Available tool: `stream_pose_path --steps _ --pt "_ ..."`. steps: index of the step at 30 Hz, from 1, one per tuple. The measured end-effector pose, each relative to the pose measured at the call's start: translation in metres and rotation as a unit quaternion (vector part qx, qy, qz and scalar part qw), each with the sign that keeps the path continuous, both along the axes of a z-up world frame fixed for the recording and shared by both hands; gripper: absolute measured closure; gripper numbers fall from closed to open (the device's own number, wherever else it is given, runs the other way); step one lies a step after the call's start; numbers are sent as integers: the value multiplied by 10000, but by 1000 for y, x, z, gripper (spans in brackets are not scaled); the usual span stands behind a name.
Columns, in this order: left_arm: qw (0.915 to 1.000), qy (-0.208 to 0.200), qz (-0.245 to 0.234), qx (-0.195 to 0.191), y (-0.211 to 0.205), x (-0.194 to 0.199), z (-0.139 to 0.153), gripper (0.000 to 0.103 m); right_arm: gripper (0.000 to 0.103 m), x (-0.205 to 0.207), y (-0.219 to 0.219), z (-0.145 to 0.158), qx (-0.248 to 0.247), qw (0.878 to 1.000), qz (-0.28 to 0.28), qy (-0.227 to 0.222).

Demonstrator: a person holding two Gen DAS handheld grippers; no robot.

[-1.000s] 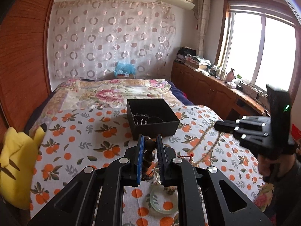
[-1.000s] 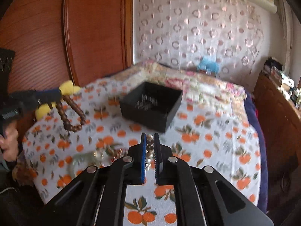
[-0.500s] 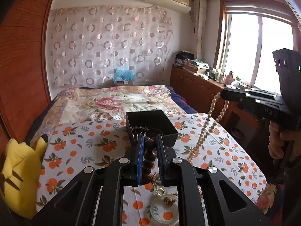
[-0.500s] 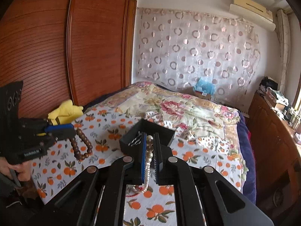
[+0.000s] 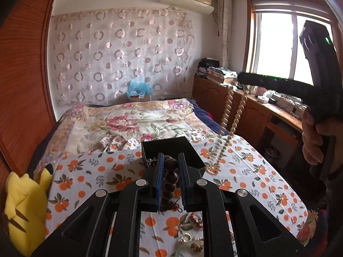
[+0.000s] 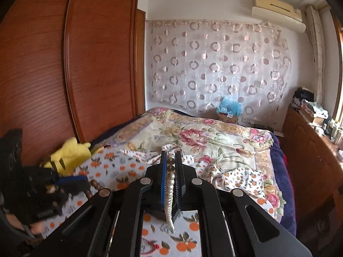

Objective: Organize jewelry
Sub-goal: 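Carry the bead bracelet into the black box and release while the right tool drops the pearls in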

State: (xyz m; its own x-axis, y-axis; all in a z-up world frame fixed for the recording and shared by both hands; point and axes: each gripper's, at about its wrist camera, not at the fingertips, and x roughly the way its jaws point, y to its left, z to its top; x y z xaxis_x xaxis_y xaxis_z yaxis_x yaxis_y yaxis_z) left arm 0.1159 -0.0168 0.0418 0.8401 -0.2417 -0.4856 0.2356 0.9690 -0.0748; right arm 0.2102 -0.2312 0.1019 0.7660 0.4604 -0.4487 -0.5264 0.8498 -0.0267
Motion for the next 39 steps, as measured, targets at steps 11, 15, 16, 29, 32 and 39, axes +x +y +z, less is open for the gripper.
stream_pose_path --steps 11,15,16,29,32,39 --pt "9999 150 19 -41 -5 32 0 91 95 46 19 5 76 9999 -107 -54" --pt "9999 165 19 29 -8 39 0 91 95 57 28 -1 -36 9999 -164 -36" --pt "9999 160 24 51 -10 41 1 91 95 60 30 -3 -46 9998 -177 -21" --pt "9993 298 42 212 -15 65 -4 91 94 92 40 -109 -123 9942 -197 1049" --pt "9992 322 66 243 -16 74 -6 91 94 93 40 -127 -89 9920 -126 1250" --pt "9984 510 65 229 -17 102 -17 91 94 85 31 -134 -19 9905 -22 1378"
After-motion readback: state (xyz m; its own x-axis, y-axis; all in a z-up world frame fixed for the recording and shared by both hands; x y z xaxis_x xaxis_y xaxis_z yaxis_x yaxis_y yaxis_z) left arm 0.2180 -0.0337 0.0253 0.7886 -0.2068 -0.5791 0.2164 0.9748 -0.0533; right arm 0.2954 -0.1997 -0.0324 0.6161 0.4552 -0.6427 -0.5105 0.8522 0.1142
